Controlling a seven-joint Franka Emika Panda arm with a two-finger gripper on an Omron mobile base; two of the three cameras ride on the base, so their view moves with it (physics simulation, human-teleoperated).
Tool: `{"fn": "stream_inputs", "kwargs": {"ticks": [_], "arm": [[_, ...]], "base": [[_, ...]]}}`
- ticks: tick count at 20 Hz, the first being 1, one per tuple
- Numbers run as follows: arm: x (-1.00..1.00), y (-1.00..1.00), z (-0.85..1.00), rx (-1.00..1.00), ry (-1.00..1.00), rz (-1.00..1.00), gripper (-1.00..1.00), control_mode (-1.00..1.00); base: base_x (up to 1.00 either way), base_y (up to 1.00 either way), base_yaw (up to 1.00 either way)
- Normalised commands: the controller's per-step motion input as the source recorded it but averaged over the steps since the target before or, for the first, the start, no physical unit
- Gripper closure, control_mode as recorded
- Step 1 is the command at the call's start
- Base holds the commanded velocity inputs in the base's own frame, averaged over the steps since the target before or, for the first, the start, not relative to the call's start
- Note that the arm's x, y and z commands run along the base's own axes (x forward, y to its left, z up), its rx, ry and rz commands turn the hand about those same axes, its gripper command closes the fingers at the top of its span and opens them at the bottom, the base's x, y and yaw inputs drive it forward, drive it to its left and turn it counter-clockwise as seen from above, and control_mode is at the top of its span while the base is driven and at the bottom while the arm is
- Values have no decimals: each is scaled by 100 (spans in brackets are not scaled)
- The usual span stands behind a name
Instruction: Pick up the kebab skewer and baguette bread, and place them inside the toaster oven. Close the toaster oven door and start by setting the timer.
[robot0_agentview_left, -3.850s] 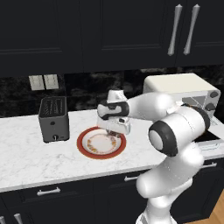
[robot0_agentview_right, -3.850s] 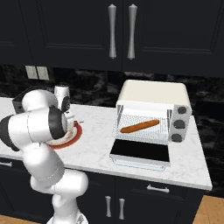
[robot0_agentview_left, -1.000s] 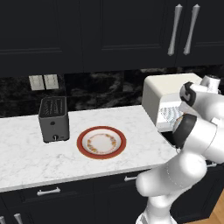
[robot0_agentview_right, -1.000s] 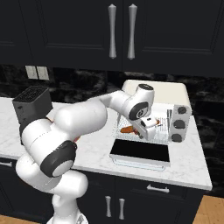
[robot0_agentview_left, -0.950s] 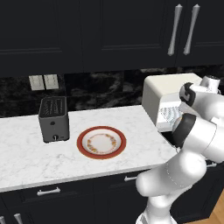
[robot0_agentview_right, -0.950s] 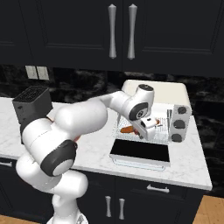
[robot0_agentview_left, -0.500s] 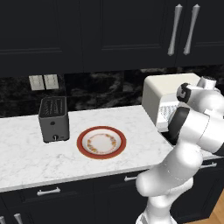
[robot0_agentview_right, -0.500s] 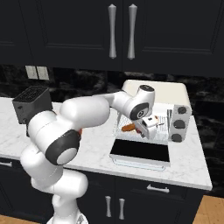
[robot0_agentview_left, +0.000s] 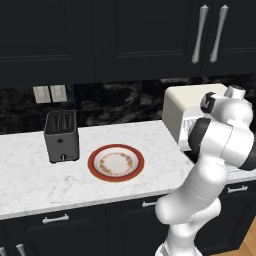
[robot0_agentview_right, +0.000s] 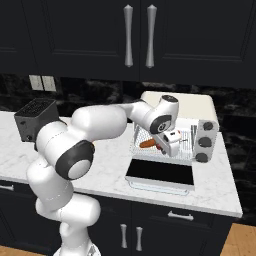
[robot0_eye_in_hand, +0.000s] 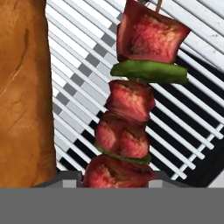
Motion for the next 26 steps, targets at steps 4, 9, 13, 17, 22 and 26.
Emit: {"fn": "stream_inputs", "kwargs": {"ticks": [4, 9, 13, 17, 22, 26], "arm": [[0, -1, -4, 0, 0, -3, -100, -100], [-5, -10, 0, 0, -3, -1, -100, -100], [-2, -3, 12, 0, -7, 0, -100, -100], [-64, 0, 52, 0, -11, 0, -100, -100], [-86, 0, 22, 0, -5, -3, -100, -100], [-82, 0, -27, 0, 2, -6, -100, -100]], "base": [[0, 0, 0], [0, 0, 0], [0, 0, 0], [0, 0, 0], [0, 0, 0], [0, 0, 0]]}}
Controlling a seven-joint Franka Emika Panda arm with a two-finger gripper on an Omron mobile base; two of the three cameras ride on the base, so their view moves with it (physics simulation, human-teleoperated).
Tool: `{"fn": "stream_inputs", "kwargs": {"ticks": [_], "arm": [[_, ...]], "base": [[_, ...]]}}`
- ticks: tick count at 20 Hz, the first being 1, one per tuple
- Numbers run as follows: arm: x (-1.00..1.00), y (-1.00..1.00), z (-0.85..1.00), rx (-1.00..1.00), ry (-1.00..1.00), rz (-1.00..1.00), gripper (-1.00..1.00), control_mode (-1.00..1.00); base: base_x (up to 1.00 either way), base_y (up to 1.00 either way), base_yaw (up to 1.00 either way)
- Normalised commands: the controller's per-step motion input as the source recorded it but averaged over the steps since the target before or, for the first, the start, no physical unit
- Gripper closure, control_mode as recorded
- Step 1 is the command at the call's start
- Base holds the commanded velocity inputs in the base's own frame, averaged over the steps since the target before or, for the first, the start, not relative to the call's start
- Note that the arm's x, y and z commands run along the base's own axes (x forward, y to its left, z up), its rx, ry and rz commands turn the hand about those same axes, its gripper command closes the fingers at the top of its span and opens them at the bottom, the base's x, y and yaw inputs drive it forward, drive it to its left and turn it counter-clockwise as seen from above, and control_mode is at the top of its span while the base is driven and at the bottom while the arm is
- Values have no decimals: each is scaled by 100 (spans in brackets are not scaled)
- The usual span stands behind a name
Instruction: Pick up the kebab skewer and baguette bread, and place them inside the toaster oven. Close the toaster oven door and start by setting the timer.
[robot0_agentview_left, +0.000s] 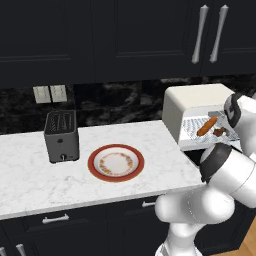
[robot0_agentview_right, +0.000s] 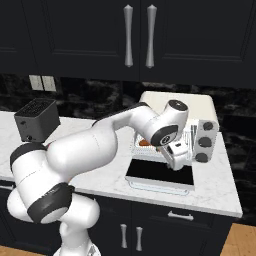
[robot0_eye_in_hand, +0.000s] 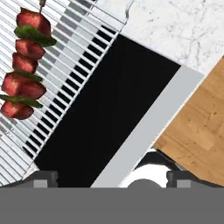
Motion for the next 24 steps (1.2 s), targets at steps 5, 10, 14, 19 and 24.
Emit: {"fn": "stream_inputs", "kwargs": {"ticks": [5, 10, 14, 19, 24], "arm": [[-12, 0, -53, 0, 11, -8, -100, -100], [-2, 0, -42, 0, 10, -7, -100, -100], [10, -5, -14, 0, 6, -1, -100, -100], [20, 0, -22, 0, 0, -2, -100, -100], [29, 0, -21, 0, 0, -5, -100, -100]], "base": [[0, 0, 0], [0, 0, 0], [0, 0, 0], [0, 0, 0], [0, 0, 0]]}}
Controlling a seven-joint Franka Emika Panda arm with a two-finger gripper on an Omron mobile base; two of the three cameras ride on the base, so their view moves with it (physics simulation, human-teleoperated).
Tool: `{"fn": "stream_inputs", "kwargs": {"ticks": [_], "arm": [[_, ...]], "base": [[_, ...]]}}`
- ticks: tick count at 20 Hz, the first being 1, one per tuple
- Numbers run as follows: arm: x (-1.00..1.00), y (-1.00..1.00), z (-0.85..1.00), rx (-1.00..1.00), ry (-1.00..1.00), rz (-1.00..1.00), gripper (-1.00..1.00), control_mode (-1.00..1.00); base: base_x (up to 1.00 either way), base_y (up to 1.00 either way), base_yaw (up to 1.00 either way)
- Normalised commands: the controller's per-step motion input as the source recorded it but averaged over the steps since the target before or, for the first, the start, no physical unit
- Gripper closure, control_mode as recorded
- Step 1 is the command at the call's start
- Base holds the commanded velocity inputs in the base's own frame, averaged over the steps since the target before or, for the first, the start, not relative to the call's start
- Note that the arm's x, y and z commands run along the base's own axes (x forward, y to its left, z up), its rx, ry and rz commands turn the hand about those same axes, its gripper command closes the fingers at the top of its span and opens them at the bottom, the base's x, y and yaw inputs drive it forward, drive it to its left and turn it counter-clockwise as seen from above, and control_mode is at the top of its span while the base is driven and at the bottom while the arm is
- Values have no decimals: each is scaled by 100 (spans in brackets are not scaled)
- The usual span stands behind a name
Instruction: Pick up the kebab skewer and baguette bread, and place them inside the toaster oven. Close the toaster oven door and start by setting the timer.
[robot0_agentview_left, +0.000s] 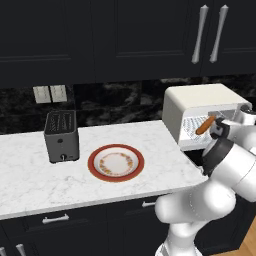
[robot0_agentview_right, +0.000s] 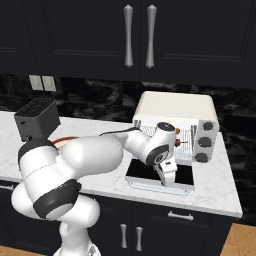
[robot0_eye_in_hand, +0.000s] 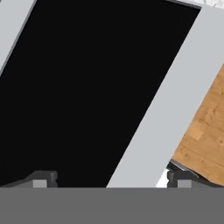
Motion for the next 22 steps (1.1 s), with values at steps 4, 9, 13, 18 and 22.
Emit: {"fn": "stream_inputs", "kwargs": {"ticks": [4, 9, 13, 18, 22], "arm": [[77, 0, -6, 0, 0, -11, -100, -100], [62, 0, 0, 0, 0, -9, -100, -100], [71, 0, 0, 0, 0, -7, -100, -100], [36, 0, 0, 0, 0, -1, -100, -100], [-22, 0, 0, 0, -1, 0, -100, -100]], "base": [[0, 0, 0], [0, 0, 0], [0, 0, 0], [0, 0, 0], [0, 0, 0]]}}
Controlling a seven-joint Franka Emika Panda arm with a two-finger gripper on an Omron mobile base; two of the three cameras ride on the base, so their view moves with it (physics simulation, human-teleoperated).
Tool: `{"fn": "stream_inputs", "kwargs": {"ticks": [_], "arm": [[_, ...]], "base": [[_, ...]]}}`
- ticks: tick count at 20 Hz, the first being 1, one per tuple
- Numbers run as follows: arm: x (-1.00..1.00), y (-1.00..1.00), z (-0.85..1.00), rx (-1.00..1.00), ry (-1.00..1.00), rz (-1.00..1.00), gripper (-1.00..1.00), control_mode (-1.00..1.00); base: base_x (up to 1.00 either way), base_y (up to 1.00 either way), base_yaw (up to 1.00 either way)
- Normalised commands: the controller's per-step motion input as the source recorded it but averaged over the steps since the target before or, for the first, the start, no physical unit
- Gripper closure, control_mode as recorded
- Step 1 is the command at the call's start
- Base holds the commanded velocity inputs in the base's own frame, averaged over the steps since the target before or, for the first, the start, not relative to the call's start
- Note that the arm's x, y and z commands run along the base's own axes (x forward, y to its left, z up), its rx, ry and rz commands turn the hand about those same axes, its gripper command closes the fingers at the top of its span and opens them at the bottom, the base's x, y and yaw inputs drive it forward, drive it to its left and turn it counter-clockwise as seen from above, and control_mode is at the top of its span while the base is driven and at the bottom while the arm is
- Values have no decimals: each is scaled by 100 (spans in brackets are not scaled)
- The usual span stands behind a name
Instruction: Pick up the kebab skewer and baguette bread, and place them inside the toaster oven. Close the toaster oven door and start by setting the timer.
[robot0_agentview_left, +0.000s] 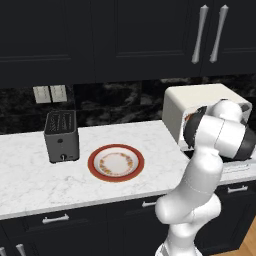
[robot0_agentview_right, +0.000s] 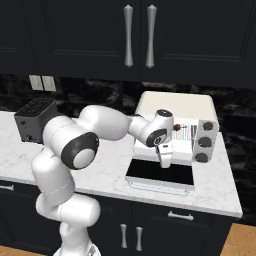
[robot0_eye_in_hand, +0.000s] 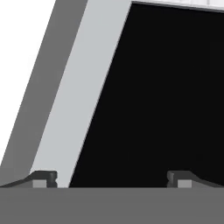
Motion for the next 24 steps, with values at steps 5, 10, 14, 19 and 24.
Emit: {"fn": "stream_inputs", "kwargs": {"ticks": [5, 10, 14, 19, 24], "arm": [[-100, -1, 3, 0, -6, 3, -100, -100], [-100, 2, 23, -1, -5, 16, -100, -100], [-95, 1, 8, -3, 0, 56, -100, -100], [-35, 0, 0, -1, 8, 77, -100, -100], [4, 1, -9, -4, 11, 70, -100, -100]], "base": [[0, 0, 0], [0, 0, 0], [0, 0, 0], [0, 0, 0], [0, 0, 0]]}}
